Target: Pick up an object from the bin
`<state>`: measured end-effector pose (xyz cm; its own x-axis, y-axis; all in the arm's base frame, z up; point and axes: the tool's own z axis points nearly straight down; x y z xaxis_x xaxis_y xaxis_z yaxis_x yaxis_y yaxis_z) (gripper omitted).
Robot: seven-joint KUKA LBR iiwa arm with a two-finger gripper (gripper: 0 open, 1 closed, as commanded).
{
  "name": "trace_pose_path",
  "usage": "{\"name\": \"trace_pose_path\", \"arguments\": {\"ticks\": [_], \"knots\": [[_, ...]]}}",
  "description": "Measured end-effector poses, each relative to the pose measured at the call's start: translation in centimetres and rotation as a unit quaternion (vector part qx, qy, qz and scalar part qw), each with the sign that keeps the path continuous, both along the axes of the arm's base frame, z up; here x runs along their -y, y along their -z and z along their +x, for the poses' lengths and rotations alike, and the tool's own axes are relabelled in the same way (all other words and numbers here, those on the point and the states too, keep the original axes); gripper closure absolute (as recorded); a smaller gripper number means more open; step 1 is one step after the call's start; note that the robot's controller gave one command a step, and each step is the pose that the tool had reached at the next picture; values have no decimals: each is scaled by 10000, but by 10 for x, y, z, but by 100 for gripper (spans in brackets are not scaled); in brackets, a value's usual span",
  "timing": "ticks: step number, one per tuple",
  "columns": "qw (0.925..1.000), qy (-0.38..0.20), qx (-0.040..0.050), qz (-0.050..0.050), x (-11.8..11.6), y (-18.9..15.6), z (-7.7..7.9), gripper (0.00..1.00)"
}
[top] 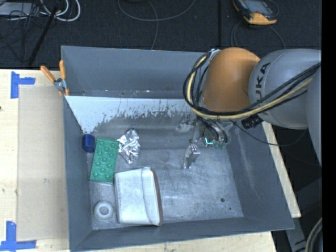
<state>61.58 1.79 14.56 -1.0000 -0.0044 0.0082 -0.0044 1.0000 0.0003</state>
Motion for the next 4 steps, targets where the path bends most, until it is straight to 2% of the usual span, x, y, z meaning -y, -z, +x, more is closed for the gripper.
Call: {"name": "trace_pose_path", "arguments": {"ticks": [1, 2, 3, 4], "knots": [[9992, -403, 62, -19, -103, 71, -6, 0], [9829, -1842, 55, 10, -116, 45, -82, 0], [9362, -3515, 51, 1, -193, 27, -109, 0], [8717, -4897, -186, -42, -222, 70, -60, 0]]}}
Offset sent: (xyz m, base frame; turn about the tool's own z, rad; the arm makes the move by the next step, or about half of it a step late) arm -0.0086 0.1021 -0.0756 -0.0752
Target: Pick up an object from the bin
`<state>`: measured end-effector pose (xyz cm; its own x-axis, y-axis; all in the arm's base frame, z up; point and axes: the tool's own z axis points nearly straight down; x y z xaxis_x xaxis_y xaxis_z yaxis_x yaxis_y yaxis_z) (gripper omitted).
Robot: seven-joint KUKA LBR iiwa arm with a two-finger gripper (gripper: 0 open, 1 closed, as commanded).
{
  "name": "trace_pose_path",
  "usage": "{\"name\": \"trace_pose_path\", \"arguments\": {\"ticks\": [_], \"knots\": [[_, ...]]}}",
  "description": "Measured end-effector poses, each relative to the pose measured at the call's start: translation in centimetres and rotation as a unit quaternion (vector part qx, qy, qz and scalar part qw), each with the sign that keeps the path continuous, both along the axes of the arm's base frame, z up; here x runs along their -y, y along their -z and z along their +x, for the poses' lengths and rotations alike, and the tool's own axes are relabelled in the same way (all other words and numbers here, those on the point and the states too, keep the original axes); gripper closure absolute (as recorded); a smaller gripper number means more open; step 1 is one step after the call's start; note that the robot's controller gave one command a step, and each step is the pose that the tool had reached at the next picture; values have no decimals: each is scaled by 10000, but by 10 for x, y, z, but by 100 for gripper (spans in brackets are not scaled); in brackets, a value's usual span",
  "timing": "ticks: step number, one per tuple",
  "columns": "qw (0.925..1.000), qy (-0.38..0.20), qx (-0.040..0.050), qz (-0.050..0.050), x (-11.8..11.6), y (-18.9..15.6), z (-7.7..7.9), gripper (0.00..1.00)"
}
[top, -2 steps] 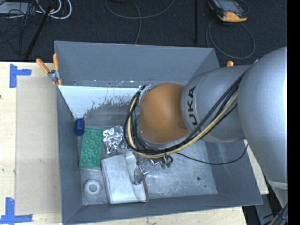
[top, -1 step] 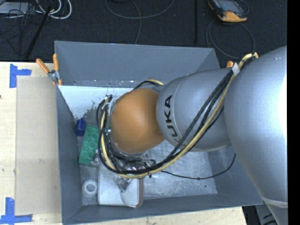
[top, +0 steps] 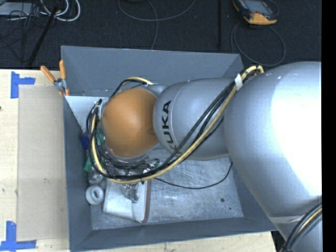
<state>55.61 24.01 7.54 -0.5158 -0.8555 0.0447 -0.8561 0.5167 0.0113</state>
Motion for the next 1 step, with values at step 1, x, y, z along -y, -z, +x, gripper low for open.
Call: {"name": "trace_pose_path", "arguments": {"ticks": [1], "knots": [[9711, -2359, 302, 215, -8, -8, -56, 0]]}}
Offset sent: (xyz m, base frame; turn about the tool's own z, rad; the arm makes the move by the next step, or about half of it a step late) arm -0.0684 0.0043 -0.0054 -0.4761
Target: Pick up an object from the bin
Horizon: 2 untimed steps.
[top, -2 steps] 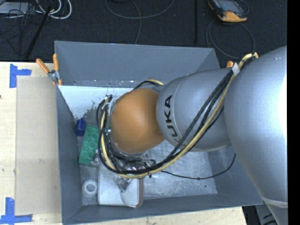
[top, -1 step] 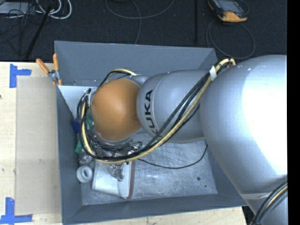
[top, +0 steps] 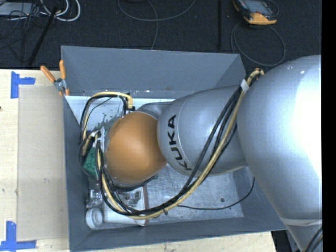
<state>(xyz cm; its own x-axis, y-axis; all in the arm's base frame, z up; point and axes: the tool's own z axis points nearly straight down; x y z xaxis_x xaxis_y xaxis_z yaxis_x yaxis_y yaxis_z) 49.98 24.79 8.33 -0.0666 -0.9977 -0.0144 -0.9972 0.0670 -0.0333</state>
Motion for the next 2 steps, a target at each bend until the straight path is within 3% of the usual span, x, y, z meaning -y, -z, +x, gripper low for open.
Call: {"name": "trace_pose_path", "arguments": {"ticks": [1, 2], "knots": [[9999, 35, -45, -94, 7, 1, 1, 100], [9999, 60, -144, -58, 7, -11, 3, 100]]}}
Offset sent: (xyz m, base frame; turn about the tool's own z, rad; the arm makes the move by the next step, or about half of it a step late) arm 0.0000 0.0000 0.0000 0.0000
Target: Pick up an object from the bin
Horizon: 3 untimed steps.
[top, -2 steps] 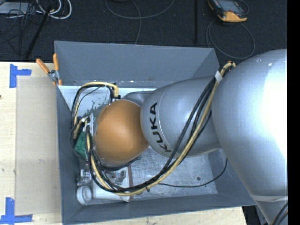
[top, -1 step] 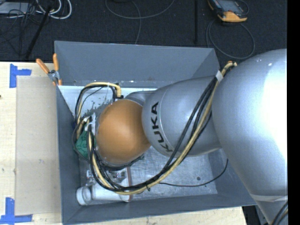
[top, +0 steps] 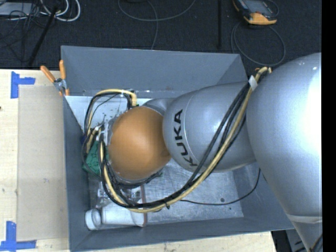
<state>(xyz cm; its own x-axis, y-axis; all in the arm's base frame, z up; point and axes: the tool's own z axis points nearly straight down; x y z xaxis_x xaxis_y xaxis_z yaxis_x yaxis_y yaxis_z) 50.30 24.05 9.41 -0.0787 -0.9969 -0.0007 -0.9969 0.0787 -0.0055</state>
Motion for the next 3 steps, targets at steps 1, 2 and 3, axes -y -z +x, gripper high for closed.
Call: {"name": "trace_pose_path", "arguments": {"ticks": [1, 2, 3], "knots": [[10000, 23, -25, 7, -1, -24, 0, 100], [10000, 47, -32, 5, -2, -38, 0, 100], [10000, 75, -26, 7, -3, -63, -1, 100]]}}
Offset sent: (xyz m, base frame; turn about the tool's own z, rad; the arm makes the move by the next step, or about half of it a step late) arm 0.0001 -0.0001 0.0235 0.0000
